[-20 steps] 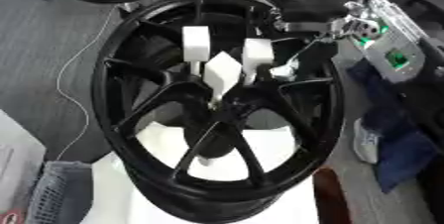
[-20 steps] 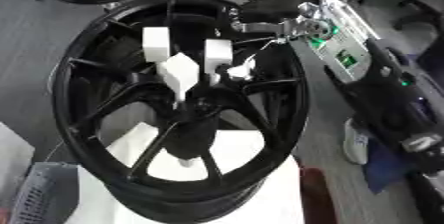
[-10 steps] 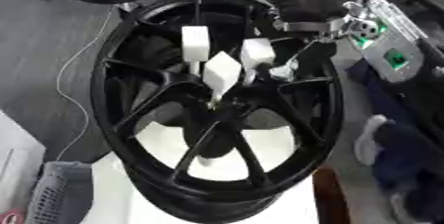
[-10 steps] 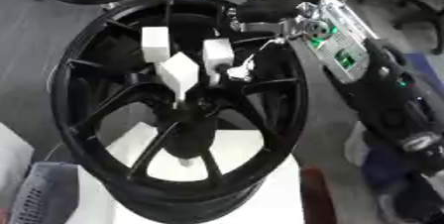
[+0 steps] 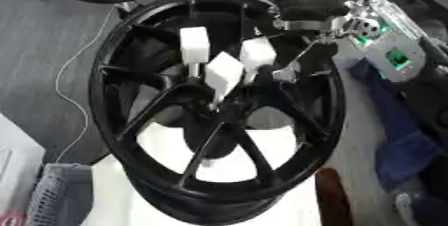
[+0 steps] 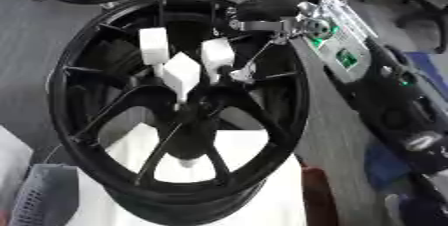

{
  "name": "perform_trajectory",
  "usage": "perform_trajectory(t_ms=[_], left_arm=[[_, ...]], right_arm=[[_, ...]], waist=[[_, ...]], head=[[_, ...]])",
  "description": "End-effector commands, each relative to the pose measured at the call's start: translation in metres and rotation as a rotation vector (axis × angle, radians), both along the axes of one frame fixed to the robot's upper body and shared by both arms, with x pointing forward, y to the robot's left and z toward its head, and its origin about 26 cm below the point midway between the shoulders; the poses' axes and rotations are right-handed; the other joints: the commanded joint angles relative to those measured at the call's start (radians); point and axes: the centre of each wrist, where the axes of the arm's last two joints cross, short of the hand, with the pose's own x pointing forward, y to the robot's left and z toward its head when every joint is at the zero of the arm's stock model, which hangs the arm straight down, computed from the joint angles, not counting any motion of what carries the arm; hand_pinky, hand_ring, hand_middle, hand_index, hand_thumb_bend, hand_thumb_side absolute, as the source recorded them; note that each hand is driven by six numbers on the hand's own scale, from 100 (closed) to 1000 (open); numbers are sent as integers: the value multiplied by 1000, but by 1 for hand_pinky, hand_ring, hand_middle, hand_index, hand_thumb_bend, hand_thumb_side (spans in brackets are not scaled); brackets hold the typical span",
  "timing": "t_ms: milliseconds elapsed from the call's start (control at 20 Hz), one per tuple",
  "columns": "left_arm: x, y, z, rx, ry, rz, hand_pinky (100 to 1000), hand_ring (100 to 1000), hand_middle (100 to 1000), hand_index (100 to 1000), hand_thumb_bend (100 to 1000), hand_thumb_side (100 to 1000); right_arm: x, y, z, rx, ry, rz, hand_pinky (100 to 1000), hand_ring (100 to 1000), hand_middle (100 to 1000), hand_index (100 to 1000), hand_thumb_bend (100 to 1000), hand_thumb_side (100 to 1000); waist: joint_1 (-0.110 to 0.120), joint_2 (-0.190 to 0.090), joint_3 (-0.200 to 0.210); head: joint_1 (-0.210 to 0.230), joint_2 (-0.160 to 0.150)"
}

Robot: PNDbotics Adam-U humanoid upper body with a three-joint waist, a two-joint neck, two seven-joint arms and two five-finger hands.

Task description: Pull the pin out of the wheel hub.

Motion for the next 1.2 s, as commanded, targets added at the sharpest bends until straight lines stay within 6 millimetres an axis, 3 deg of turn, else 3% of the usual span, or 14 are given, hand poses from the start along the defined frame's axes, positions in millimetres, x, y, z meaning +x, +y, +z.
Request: perform_trajectory(t_ms=[50,1200], left_arm=[[-1,1,9,22,-23,-3,637,652,570,719,100,833],[-2,0,7,18,-16,-8,641,653,572,718,100,833]], right_arm=[[-2,-4,16,-113,-31,119,861,762,330,576,100,459],[-12,-8,43,0,3,127,819,674,230,459,100,423]], waist=[[9,-11,1],[16,-18,-2]], head=[[-3,5],[-5,5]])
